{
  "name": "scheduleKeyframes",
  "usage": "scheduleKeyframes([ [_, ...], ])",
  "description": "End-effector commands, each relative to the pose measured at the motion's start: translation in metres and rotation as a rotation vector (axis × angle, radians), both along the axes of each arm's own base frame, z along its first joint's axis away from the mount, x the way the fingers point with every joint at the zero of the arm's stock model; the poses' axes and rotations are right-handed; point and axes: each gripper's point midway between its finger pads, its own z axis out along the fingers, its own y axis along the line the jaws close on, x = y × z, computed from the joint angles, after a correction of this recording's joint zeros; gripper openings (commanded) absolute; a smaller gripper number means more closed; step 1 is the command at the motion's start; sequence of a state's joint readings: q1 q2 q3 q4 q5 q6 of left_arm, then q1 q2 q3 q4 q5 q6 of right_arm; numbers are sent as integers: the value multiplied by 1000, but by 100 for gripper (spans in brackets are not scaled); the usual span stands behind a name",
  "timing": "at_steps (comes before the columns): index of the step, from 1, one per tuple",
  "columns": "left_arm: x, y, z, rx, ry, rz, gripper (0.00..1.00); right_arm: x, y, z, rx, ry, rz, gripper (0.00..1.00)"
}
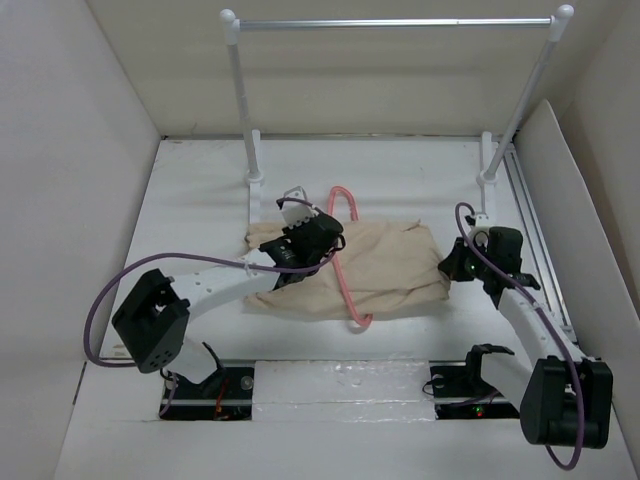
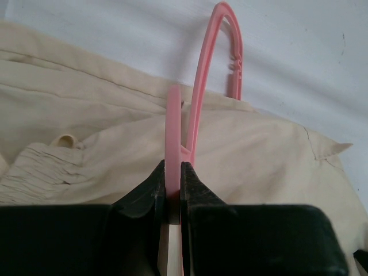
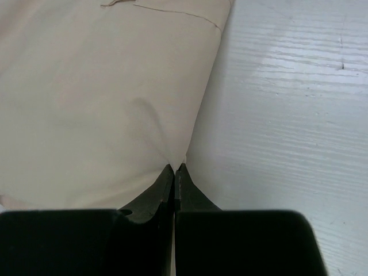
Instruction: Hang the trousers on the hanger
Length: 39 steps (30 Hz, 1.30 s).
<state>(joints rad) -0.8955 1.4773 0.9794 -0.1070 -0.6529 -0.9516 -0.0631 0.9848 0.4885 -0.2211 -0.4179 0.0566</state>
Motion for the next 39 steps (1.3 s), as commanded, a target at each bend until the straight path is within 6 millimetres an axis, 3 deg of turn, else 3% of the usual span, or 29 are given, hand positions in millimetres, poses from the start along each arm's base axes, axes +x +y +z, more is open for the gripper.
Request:
scheduleKeyframes([
  [1,-9,33,-7,163,24,-4,0,5,-7,0,-30,-13,37,0],
  [6,-9,35,6,163,7,-4,0,10,-9,-6,-25,-2,45,0],
  [10,-15,10,25,110,-36,-60,0,10,-7,-10,-12,6,52,0],
  [18,-10,0,41,294,-67,-80,0,9,-12,-26,-38,50,37,0],
  [22,-11,4,36,370,-56,-89,0,10,-15,-28,-50,60,28,0],
  [26,-19,-8,37,296,-39,-160,0,11,-16,-28,-55,59,31,0],
  [28,-20,-16,49,265,-41,-191,0,12,-16,-28,-56,60,34,1],
  [32,-28,-35,66,265,2,-298,0,15,-11,-23,-40,52,60,12],
  [34,-33,-38,64,281,49,-333,0,20,-11,-12,-41,30,64,23],
  [35,-32,-41,73,274,41,-343,0,19,-11,-7,-45,20,67,27],
  [39,-36,-41,87,275,54,-362,0,22,-6,23,-65,-33,96,37],
])
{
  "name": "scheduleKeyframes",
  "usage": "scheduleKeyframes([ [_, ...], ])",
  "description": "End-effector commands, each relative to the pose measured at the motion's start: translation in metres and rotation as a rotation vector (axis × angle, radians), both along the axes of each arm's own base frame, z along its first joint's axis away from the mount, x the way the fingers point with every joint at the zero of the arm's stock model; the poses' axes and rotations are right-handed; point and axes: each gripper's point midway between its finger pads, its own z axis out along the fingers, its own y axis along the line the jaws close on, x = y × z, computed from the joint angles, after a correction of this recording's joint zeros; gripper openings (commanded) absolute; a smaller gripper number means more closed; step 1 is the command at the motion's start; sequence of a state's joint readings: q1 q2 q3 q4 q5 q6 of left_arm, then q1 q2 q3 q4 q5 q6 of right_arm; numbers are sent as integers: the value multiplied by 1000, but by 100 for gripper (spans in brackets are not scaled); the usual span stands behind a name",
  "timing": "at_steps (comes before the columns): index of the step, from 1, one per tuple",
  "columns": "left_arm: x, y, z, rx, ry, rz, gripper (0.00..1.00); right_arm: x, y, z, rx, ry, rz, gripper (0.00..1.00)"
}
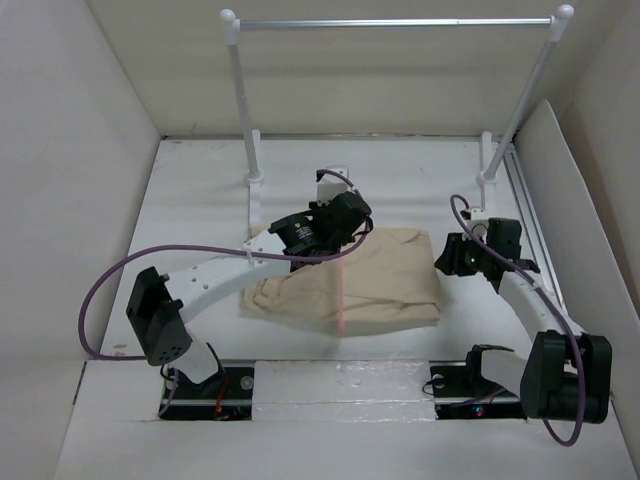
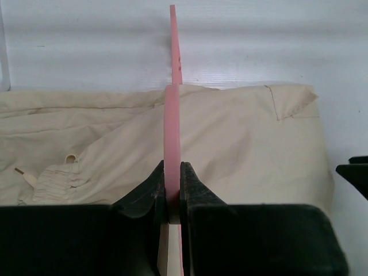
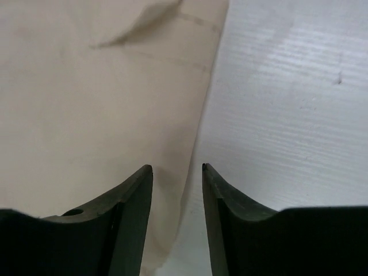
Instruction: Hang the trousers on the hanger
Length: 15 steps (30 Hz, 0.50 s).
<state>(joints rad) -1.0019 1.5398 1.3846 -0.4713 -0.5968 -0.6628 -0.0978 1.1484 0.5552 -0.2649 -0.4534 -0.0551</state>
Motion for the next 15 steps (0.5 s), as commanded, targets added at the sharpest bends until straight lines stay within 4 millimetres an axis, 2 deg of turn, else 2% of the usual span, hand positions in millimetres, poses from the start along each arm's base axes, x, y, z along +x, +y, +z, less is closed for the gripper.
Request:
scheduleKeyframes([
  [1,-13,5,11,43,43,-56,0,22,1,56,-26,-156,36,47],
  [4,-13,0,17,9,34,-64,0,18,11,71,-38,-178,67,62],
  [6,-13,-3,14,0,46,-60,0,13,19,85,-24,-185,90,67],
  [9,-13,-11,20,-37,51,-64,0,-4,52,133,29,-263,215,69],
  [10,-12,-12,25,-55,46,-60,0,-18,70,154,44,-318,282,68],
  [12,-10,-15,43,-103,21,-49,0,-37,88,181,87,-347,316,69],
  [13,-9,-16,50,-126,13,-39,0,-46,98,190,129,-350,326,72],
  [14,-7,-17,65,-162,-8,-32,0,-62,117,208,224,-371,351,73],
  [15,-7,-16,76,-184,-24,-25,0,-69,127,209,278,-363,358,75],
])
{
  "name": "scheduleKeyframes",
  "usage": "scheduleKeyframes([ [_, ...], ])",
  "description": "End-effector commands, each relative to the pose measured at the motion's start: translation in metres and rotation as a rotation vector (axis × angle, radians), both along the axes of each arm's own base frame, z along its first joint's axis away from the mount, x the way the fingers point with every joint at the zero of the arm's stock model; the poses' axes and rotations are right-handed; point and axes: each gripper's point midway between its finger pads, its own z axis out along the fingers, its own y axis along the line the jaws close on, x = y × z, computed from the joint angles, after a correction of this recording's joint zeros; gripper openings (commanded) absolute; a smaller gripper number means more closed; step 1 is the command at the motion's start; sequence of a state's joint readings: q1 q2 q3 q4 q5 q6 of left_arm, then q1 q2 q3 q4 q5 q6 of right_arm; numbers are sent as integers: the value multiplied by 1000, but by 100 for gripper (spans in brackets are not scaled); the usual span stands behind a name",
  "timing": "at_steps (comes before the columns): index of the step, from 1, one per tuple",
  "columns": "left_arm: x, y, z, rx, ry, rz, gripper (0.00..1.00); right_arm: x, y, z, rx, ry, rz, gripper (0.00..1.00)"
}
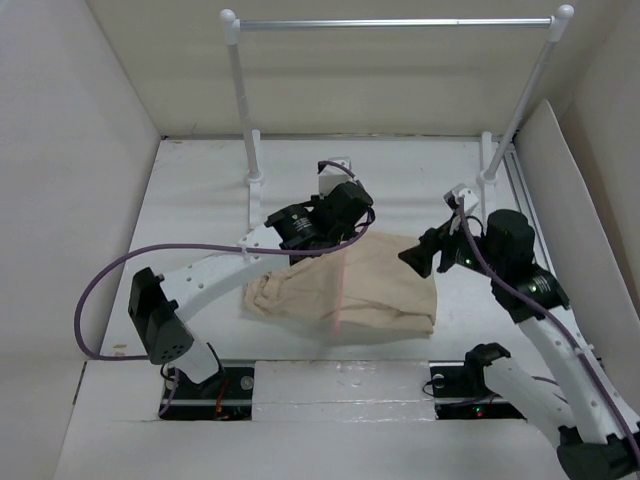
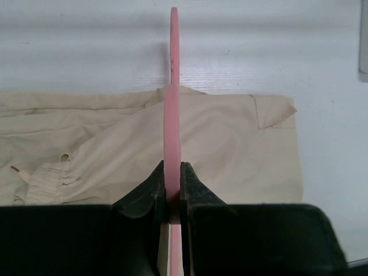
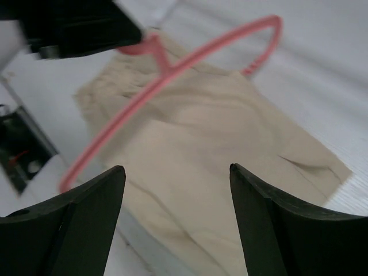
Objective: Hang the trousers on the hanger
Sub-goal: Place the trousers on the hanger, then place the hanger at the clothesline.
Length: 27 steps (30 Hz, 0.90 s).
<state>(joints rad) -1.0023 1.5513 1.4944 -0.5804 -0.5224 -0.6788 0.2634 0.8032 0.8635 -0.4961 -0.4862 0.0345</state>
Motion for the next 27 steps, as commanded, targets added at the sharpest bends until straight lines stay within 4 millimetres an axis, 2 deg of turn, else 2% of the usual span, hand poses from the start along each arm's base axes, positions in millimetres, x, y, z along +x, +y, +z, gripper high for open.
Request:
scheduleKeyframes([
  [1,-2,-10,66,-158,-98,29,0,-36,36,36,204,37,74,79],
  [2,-2,-12,85,-188,-128,34,0,-47,54,60,318,18,104,81],
  [4,-4,-14,104,-194,-160,38,0,-51,68,72,405,47,98,86],
  [5,-3,-16,126,-228,-184,35,0,-48,73,86,441,11,87,88],
  [6,-2,-17,133,-234,-189,32,0,-51,87,85,442,41,114,89],
  [7,-3,-17,138,-234,-190,27,0,-51,92,99,462,35,117,92],
  [8,-2,-18,154,-262,-208,27,0,-46,96,101,456,37,94,93],
  [9,-2,-18,159,-264,-214,25,0,-44,109,94,429,74,104,94],
  [10,-2,-16,163,-264,-220,31,0,-42,112,108,432,61,99,96],
  [11,-2,-16,177,-290,-236,31,0,-33,112,99,379,86,28,97],
  [16,-5,-18,192,-300,-238,4,0,-21,110,94,384,118,-79,96],
  [17,-5,-19,200,-310,-245,-2,0,-22,114,102,421,100,-56,94],
  [20,-6,-19,209,-314,-255,-17,0,-24,122,90,441,146,-33,82],
  [21,-6,-19,209,-311,-257,-22,0,-25,125,85,442,164,-26,79],
  [22,-6,-19,209,-305,-254,-27,0,-30,130,83,454,185,-11,70],
  [23,-5,-21,212,-304,-257,-31,0,-39,140,80,484,198,19,66],
  [25,-6,-22,210,-298,-252,-35,0,-42,144,87,525,197,29,60],
  [27,-6,-24,211,-312,-249,-40,0,-45,150,84,548,210,48,56],
])
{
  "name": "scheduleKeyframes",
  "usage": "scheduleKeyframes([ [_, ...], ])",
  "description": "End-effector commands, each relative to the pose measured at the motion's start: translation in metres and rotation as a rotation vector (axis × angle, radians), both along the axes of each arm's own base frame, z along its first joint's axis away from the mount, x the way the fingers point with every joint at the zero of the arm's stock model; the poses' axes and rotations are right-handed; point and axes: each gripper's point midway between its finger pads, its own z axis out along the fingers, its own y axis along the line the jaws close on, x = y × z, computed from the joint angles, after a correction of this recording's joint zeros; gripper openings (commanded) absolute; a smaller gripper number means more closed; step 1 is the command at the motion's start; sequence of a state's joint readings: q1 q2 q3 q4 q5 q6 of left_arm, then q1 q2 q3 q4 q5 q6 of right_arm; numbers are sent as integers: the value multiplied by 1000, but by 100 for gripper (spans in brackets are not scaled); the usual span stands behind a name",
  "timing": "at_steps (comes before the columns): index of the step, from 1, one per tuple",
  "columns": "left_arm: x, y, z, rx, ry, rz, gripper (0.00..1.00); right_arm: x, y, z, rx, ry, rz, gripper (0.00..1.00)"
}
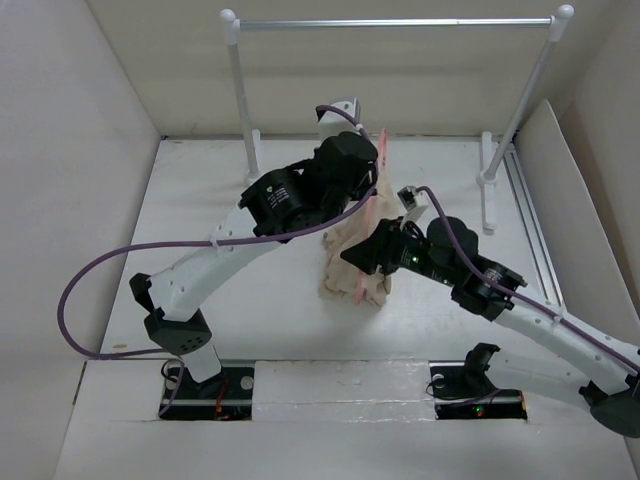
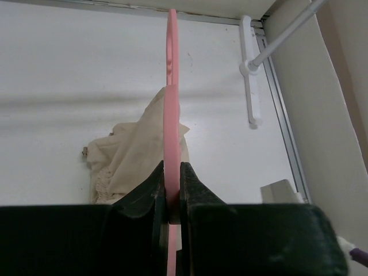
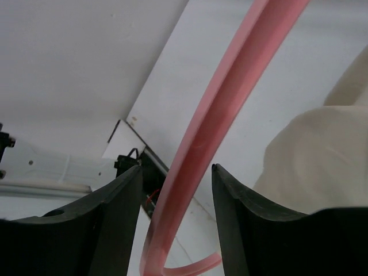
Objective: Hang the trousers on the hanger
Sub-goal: Place the hanger at the clothesline.
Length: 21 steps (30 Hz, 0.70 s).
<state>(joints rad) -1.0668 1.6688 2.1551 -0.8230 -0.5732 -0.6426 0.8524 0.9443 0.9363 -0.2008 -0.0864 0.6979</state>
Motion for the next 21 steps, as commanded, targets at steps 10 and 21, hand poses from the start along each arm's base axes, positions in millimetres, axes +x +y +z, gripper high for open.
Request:
scheduleKeyframes([
  [10,-4,10,55,-164,-95,5,0,-10,17,56,272,-35,27,3],
  [21,-21,82,153,-360,-303,37,99,38,-2,131,358,-131,-34,0],
])
